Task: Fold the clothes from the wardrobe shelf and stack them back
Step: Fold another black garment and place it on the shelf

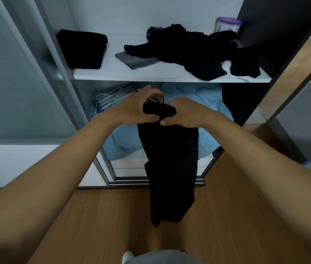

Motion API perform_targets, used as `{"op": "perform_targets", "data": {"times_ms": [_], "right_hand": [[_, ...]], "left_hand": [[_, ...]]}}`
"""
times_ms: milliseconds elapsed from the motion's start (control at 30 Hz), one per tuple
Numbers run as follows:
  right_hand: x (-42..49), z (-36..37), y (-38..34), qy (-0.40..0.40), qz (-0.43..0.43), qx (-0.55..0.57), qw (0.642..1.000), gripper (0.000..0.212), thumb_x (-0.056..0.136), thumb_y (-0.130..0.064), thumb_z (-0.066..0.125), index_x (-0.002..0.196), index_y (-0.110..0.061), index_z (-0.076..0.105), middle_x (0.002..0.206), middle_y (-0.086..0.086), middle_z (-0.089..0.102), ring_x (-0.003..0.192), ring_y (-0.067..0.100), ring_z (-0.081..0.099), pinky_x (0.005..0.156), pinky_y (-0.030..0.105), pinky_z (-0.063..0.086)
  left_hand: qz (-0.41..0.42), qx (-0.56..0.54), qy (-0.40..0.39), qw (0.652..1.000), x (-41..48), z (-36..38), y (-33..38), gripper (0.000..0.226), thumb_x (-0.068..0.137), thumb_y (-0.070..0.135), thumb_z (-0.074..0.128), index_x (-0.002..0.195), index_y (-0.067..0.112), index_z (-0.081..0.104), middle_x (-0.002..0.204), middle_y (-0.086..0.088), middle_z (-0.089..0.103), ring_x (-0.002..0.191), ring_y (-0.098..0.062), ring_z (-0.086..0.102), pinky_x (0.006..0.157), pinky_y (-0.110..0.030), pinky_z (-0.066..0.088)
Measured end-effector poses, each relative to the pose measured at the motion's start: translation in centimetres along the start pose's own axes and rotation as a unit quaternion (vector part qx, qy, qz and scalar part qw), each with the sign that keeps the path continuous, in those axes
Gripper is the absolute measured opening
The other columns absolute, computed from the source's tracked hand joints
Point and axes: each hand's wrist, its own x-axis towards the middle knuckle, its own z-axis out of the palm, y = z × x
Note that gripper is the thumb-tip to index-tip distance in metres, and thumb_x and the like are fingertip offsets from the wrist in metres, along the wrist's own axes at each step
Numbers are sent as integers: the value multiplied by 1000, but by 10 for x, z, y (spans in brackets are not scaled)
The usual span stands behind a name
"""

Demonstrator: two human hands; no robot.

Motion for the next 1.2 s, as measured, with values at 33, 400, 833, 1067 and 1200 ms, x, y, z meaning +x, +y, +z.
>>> {"op": "perform_targets", "data": {"times_ms": [33,400,833,1067,1200], "right_hand": [[-2,-3,-1,-10,-6,-10,1000,26,87,-27,75,78,-8,61,71,-2,57,66,12,54,63,29,41],[-26,-26,19,-60,83,0,995,30,80,-34,81,99,-13,71,95,0,73,87,15,68,78,27,54],[-32,-24,30,76,43,12,996,34,94,-32,67,85,0,70,73,3,66,65,11,60,70,37,50],[-38,-36,33,103,59,57,991,47,87,-36,75,77,9,63,61,3,54,49,4,47,49,17,37],[-40,-36,33,81,62,20,995,31,88,-33,74,84,-3,71,72,4,64,59,5,55,58,20,44]], "left_hand": [[4,8,-13,1000,3,0,1,90,81,26,81,153,23,26,149,4,39,142,-13,33,119,-41,29],[67,115,4,991,20,4,6,22,92,26,66,76,28,50,76,10,54,73,-13,54,62,-25,35],[-1,48,-117,992,32,18,6,30,87,51,68,108,32,60,103,16,60,90,4,57,77,-17,42],[45,3,-62,997,38,26,19,38,95,32,66,61,26,50,59,13,48,49,3,46,51,-18,33],[24,7,-90,996,35,14,18,39,88,37,74,69,5,63,60,8,55,49,1,48,50,-15,35]]}}
